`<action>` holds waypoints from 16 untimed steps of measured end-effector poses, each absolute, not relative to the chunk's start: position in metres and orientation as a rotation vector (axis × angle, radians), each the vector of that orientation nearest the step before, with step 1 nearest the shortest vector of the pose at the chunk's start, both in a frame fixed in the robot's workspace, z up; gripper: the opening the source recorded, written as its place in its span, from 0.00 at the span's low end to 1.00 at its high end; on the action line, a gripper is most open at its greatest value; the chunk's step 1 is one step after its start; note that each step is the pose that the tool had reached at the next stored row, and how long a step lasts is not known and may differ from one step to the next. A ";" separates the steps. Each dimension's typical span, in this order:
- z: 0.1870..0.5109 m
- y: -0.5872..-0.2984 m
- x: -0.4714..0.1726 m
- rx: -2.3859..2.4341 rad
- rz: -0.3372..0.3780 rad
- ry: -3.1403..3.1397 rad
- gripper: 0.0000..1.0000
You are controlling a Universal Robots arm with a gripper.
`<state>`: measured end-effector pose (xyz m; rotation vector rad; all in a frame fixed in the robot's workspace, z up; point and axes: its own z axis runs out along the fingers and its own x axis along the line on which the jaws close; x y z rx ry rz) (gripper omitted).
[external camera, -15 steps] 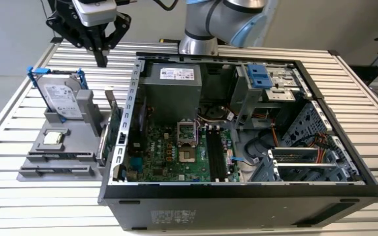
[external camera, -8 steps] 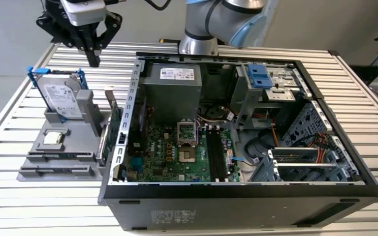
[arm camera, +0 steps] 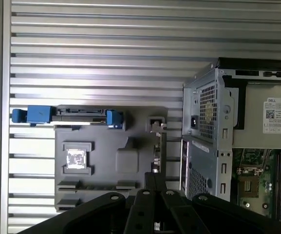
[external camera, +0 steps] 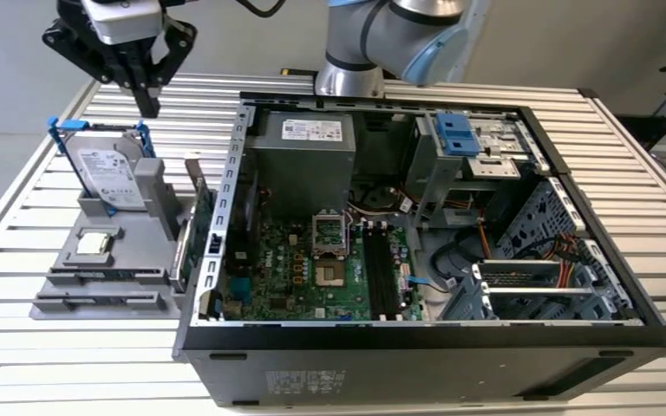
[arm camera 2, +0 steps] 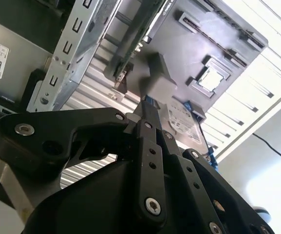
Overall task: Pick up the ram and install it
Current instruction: 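Reach for the ram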
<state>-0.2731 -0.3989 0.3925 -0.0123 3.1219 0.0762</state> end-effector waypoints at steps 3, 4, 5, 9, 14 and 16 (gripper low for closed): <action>0.392 -0.399 -0.280 -0.019 0.076 3.122 0.00; 0.393 -0.399 -0.283 -0.021 0.076 3.122 0.00; 0.393 -0.399 -0.285 -0.023 0.076 3.122 0.00; 0.392 -0.399 -0.294 -0.031 0.076 3.122 0.00; 0.392 -0.399 -0.305 -0.041 0.077 3.122 0.00; 0.392 -0.399 -0.309 -0.043 0.077 3.122 0.00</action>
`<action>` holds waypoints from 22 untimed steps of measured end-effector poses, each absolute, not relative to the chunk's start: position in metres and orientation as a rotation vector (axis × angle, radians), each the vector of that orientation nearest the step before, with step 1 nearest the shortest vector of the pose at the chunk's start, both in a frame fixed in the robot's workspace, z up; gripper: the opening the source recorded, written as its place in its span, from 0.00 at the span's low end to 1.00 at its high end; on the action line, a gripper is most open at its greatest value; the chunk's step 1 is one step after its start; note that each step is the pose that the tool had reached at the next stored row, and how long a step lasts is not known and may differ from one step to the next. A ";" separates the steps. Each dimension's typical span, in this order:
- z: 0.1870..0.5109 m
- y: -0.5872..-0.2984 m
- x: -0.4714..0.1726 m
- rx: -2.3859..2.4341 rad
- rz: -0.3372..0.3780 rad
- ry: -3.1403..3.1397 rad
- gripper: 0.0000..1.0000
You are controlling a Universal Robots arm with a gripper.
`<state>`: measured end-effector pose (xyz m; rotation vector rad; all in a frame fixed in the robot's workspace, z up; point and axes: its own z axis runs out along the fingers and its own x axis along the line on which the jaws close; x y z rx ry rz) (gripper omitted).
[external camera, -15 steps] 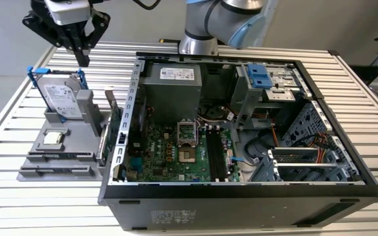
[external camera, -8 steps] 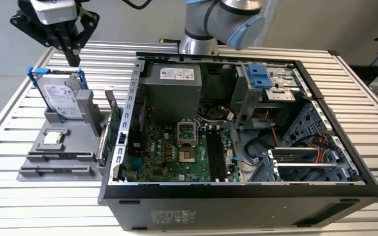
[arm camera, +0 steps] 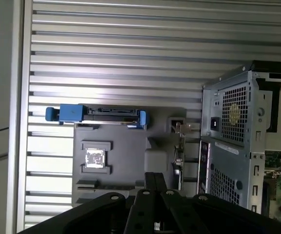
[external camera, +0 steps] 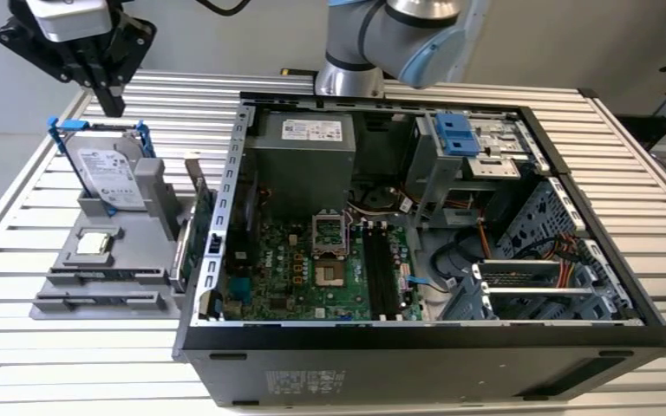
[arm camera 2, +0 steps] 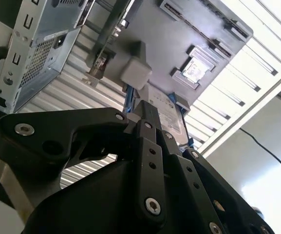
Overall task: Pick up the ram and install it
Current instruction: 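Reach for the ram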
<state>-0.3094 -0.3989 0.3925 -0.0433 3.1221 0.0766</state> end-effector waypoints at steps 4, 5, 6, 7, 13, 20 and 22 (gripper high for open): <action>0.392 -0.399 -0.318 -0.048 0.077 3.122 0.00; 0.392 -0.399 -0.320 -0.049 0.077 3.122 0.00; 0.392 -0.399 -0.322 -0.050 0.077 3.122 0.00; 0.392 -0.399 -0.324 -0.051 0.077 3.122 0.00; 0.392 -0.399 -0.336 -0.054 0.077 3.122 0.00; 0.392 -0.399 -0.345 -0.050 0.077 3.122 0.00; 0.392 -0.399 -0.347 -0.043 0.077 3.122 0.00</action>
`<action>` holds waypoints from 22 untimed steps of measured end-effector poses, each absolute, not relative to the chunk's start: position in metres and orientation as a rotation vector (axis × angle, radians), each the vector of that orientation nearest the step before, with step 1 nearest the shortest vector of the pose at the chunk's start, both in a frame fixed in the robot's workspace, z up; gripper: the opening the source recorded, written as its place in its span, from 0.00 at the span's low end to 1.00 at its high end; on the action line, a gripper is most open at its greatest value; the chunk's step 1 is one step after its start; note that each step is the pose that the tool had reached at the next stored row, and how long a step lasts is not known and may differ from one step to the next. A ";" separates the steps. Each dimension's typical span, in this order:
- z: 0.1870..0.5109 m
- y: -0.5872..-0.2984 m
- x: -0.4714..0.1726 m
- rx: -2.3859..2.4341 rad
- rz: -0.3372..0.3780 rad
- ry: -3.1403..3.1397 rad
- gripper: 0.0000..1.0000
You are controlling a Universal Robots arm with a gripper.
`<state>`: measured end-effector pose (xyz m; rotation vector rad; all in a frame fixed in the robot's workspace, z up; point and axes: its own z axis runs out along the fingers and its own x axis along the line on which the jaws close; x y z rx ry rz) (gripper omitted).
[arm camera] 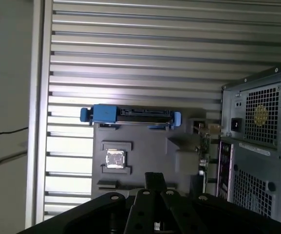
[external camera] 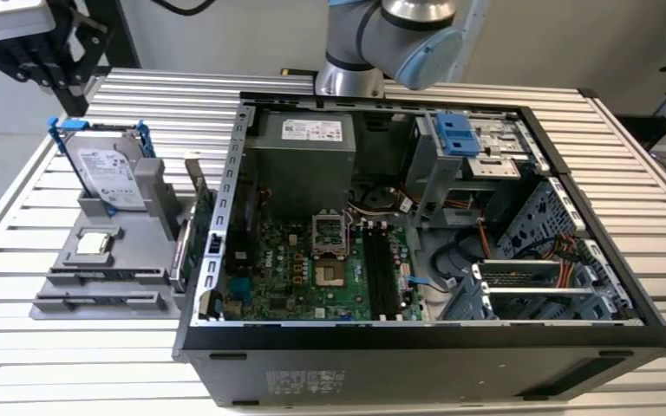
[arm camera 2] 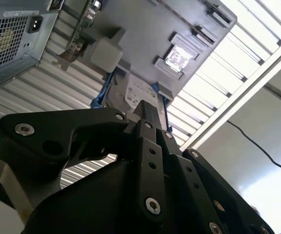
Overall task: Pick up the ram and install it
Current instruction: 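Reach for the ram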
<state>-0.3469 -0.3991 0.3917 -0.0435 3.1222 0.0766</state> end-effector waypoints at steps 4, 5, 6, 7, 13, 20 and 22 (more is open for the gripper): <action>0.391 -0.399 -0.351 -0.030 0.076 3.122 0.00; 0.391 -0.399 -0.351 -0.030 0.076 3.122 0.00; 0.391 -0.399 -0.351 -0.030 0.076 3.122 0.00; 0.391 -0.399 -0.351 -0.030 0.076 3.122 0.00; 0.391 -0.403 -0.351 -0.029 0.076 3.122 0.00; 0.391 -0.420 -0.351 -0.017 0.076 3.122 0.00; 0.391 -0.426 -0.351 -0.013 0.076 3.122 0.00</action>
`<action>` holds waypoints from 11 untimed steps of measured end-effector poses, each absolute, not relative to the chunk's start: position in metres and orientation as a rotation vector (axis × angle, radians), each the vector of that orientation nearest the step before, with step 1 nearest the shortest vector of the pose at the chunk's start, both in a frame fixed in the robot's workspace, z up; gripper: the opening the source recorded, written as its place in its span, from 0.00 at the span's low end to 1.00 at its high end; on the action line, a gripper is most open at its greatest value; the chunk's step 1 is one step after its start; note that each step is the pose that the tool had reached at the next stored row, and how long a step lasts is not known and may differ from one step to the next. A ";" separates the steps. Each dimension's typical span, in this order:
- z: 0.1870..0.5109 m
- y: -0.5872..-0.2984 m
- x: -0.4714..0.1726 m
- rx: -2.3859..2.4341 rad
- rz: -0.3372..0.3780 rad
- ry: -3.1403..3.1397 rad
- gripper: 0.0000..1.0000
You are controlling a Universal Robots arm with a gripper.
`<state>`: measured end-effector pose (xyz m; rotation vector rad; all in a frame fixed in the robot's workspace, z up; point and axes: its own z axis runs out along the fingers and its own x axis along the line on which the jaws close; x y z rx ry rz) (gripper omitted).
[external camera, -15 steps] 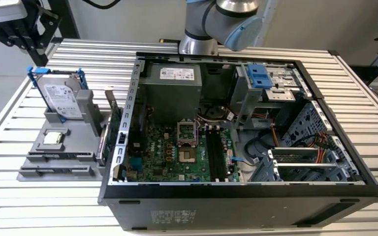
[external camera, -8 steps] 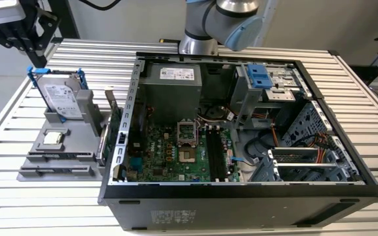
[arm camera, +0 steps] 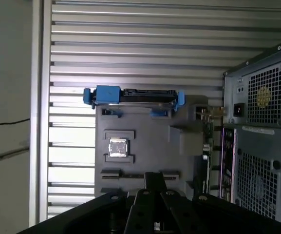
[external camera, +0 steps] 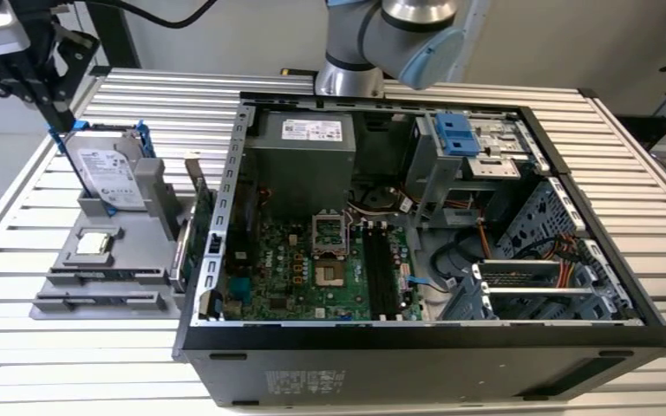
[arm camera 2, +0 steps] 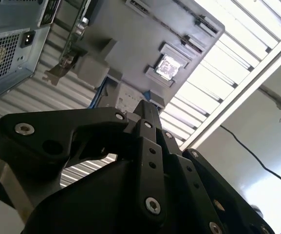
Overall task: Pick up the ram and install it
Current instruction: 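Reach for the ram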
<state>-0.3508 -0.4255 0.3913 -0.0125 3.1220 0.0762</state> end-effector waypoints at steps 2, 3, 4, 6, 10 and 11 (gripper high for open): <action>0.391 -0.431 -0.351 -0.008 0.076 3.122 0.00; 0.391 -0.434 -0.351 -0.006 0.076 3.122 0.00; 0.391 -0.436 -0.351 -0.004 0.076 3.122 0.00; 0.391 -0.441 -0.351 0.000 0.076 3.122 0.00; 0.391 -0.452 -0.351 0.008 0.076 3.122 0.00; 0.391 -0.454 -0.351 0.009 0.076 3.122 0.00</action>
